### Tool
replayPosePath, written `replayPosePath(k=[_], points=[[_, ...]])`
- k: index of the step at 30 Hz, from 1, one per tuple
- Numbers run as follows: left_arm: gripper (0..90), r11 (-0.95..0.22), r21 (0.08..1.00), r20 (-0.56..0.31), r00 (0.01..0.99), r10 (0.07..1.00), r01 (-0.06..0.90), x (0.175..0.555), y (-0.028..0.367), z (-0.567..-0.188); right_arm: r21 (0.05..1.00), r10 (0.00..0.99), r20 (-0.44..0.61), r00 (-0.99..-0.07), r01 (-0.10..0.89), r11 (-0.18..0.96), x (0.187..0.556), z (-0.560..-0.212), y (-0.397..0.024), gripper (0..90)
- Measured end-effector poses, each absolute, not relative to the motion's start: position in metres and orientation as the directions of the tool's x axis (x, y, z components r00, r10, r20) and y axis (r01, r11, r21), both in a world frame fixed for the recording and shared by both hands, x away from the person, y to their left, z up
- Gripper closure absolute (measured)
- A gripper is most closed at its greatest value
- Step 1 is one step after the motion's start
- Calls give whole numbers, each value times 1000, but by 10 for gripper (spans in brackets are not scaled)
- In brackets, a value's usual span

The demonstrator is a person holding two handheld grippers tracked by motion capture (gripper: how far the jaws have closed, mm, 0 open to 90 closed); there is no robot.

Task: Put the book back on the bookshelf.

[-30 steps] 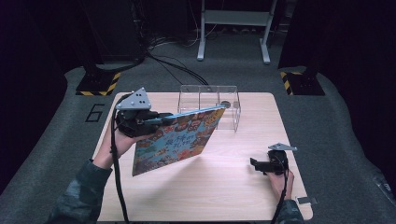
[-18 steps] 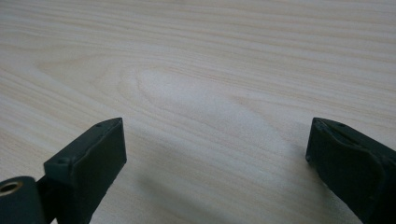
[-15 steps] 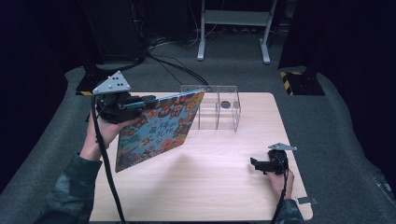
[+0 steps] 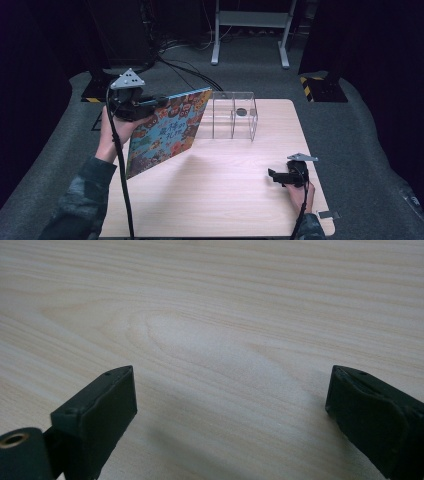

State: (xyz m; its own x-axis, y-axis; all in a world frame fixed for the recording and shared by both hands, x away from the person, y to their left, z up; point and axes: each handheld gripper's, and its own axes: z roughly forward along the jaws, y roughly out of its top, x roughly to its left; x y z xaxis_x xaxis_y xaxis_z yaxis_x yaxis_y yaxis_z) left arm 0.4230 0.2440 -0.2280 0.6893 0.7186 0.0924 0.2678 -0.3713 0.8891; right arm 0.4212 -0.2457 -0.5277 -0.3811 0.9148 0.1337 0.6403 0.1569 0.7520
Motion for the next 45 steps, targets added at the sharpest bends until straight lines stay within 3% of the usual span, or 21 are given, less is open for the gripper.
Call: replayPosePath(k=[30,45], points=[[809,-214,932,4,581,814,293,460,211,-248,750,917,127,-378,642,161,421,-528,-245,55],[810,-118,962,-28,520,854,245,476,199,-266,751,916,118,-382,638,169,421,-528,-244,56]])
